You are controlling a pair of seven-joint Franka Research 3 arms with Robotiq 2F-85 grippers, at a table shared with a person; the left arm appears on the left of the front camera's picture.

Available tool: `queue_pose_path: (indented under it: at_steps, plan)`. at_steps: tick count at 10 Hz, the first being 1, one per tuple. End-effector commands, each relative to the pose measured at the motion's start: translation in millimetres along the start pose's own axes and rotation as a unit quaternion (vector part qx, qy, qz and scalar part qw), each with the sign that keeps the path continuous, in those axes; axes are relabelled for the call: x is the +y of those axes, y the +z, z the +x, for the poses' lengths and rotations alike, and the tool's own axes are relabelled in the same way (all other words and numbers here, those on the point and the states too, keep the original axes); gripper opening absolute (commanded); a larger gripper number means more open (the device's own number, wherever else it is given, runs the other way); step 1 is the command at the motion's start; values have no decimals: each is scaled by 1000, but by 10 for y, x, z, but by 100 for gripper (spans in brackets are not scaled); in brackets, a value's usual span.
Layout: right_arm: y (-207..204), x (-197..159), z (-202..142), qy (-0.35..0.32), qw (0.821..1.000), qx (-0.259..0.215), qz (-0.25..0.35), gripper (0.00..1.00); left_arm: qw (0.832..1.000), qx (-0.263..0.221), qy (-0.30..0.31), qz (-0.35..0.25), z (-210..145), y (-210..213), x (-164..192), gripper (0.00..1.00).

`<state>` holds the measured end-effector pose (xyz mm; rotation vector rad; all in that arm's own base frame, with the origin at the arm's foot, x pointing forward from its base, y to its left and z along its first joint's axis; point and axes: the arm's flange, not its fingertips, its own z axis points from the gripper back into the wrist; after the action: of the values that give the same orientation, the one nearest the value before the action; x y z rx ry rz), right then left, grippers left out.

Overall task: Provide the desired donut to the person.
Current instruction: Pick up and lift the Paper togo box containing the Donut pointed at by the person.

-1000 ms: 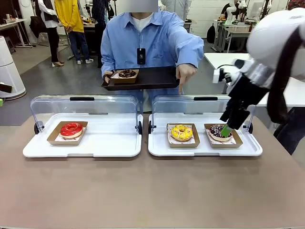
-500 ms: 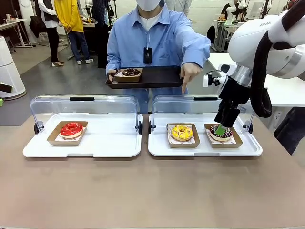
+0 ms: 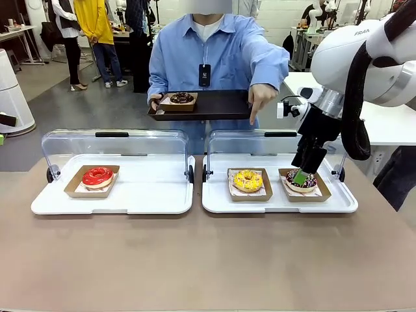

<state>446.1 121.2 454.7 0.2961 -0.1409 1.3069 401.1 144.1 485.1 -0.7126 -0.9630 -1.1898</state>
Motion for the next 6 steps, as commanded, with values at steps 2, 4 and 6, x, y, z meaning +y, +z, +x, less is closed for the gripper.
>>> queue_pose_path:
  at_steps: [2, 4, 6]
  plan:
    - [-20, -8, -1, 1, 1000, 2, -4, 100, 1000, -6, 6, 5, 12, 7, -9, 100]
    - [0, 0, 0, 0, 1000, 0, 0, 100, 1000, -6, 6, 5, 12, 7, -9, 100]
    - [-269, -120, 269, 25, 999, 44, 11, 100, 1000, -6, 6, 5, 12, 7, -9, 100]
